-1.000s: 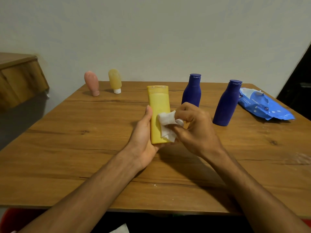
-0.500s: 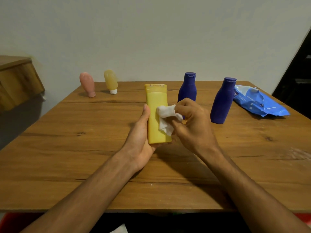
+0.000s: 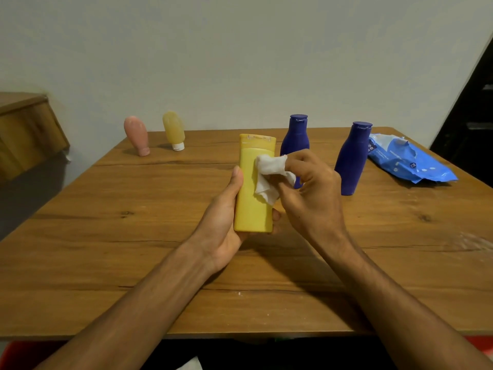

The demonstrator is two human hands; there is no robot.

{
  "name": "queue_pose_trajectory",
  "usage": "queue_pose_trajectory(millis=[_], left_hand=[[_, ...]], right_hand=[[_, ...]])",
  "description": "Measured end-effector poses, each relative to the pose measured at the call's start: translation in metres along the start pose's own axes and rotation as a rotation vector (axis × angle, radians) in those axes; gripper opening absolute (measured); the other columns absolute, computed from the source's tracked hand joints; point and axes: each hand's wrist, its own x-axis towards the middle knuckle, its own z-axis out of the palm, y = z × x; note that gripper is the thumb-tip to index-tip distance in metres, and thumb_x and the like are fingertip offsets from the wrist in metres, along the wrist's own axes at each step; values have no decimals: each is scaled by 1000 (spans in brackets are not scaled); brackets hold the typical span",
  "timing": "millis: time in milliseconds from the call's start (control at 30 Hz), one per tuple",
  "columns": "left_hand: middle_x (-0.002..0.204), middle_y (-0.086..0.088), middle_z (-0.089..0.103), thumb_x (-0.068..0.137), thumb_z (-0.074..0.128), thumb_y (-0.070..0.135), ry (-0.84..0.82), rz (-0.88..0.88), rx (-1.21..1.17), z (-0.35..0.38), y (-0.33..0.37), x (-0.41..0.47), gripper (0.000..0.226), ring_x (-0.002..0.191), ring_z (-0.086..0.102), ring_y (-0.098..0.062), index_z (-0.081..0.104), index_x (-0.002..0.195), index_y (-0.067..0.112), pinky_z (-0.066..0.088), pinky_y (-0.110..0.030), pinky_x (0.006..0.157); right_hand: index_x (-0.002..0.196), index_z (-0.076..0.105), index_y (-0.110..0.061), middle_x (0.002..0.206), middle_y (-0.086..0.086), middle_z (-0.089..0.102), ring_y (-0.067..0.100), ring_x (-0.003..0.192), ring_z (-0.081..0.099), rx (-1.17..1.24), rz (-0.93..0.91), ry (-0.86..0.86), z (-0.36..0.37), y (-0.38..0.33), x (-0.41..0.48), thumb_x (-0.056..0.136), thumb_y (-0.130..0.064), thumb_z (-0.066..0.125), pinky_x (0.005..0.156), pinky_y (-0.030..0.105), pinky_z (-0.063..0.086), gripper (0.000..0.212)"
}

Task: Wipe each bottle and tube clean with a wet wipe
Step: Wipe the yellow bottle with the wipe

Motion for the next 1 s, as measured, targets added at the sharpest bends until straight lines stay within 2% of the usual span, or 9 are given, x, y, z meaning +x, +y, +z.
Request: queue_pose_trajectory(millis=[100, 167, 333, 400, 500, 567, 633, 767, 1000], left_hand=[[111, -12, 71, 96, 41, 54, -40, -12, -1, 1, -2, -1, 52, 86, 67, -27, 61, 129, 19, 53, -47, 82], [109, -12, 72, 96, 42, 53, -42, 3, 11, 1, -1, -1, 49, 85, 67, -26, 62, 126, 20, 53, -47, 81], [101, -11, 71, 94, 43, 54, -80, 5, 111, 2, -1, -2, 51, 79, 67, -25, 60, 128, 21, 55, -45, 74], [103, -12, 70, 91, 45, 56, -83, 2, 125, 2, -2, -2, 54, 80, 67, -26, 59, 129, 21, 55, -47, 74], [109, -13, 70, 89, 46, 55, -78, 22, 134, 2, -2, -1, 54, 82, 67, -26, 59, 130, 22, 53, -49, 77], [105, -12, 71, 89, 46, 55, -74, 16, 135, 3, -2, -2, 54, 79, 67, -25, 59, 130, 21, 55, -47, 74], [102, -11, 72, 89, 47, 55, -73, 6, 135, 5, -3, -3, 53, 78, 68, -25, 60, 127, 21, 56, -45, 72], [104, -11, 71, 88, 46, 54, -59, 22, 141, 5, -2, -5, 48, 82, 67, -26, 62, 123, 24, 55, -48, 75], [93, -8, 71, 91, 46, 54, -70, 25, 235, 6, -3, -6, 49, 78, 67, -25, 60, 123, 19, 54, -48, 74]], right_hand=[[88, 69, -2, 96, 6, 62, 14, 87, 59, 7, -11, 46, -1, 2, 1, 81, -4, 70, 73, 20, 49, 7], [87, 70, -1, 96, 8, 63, 16, 88, 59, 6, -38, 13, -1, 3, 1, 80, -3, 70, 73, 22, 49, 8], [88, 69, 0, 97, 8, 61, 15, 89, 59, 17, -38, 94, -3, 2, 2, 82, -5, 69, 71, 18, 50, 8], [83, 67, -1, 96, 8, 60, 14, 88, 57, -3, -92, 93, -3, 2, 2, 81, -3, 70, 71, 21, 51, 5], [81, 66, -2, 96, 10, 60, 19, 87, 57, -59, -197, 1, -2, 1, 0, 77, -1, 73, 68, 36, 53, 8], [79, 65, -4, 95, 11, 59, 22, 85, 57, -69, -185, 45, -2, 1, 0, 77, 0, 73, 65, 41, 53, 10], [78, 64, -5, 95, 11, 59, 24, 86, 57, -65, -168, 74, -2, 0, 1, 77, 0, 72, 65, 42, 53, 10], [82, 66, -4, 97, 11, 59, 24, 87, 57, -85, -244, -10, -4, 1, 0, 76, 0, 73, 65, 42, 53, 9], [85, 64, -4, 102, 12, 58, 24, 92, 57, -90, -217, 55, -2, 2, 1, 81, 0, 68, 66, 44, 53, 7]])
